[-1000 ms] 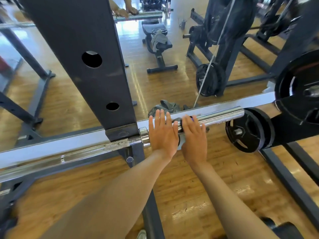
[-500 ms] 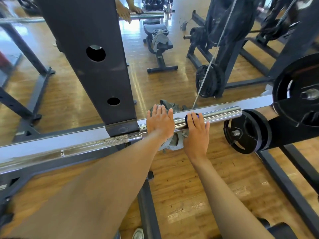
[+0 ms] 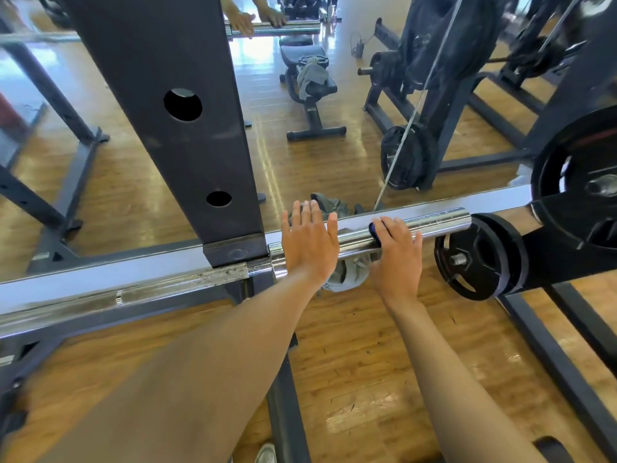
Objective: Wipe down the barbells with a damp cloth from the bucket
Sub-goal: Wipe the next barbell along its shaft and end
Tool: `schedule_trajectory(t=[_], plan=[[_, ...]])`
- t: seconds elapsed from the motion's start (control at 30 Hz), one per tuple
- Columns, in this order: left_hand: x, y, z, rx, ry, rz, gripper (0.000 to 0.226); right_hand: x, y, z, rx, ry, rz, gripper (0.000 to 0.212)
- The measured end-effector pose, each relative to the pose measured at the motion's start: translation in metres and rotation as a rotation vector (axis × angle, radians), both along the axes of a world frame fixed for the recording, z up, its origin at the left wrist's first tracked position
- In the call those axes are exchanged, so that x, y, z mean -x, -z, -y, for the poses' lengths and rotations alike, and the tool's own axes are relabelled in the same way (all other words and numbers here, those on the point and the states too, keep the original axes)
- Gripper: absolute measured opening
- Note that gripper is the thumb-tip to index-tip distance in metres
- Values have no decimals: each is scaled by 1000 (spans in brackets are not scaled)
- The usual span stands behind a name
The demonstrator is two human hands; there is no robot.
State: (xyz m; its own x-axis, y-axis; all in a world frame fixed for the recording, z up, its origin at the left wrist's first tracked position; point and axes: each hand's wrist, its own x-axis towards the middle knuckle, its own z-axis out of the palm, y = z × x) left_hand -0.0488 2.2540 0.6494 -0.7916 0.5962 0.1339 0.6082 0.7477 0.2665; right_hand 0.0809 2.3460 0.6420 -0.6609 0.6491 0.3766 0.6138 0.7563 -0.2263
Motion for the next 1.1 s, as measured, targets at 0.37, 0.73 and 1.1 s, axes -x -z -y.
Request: schedule_trajectory(t=[0.37,0.73,1.1], plan=[[-31,3,14,28,24,-88,84,14,7,28,56,-154,-13,66],[-34,-5,21,16,61,16,86,15,11,29,-3,-253,7,64],[-30,-18,50,29,162,-67,72,12,-5,36,12,-254,146,71]])
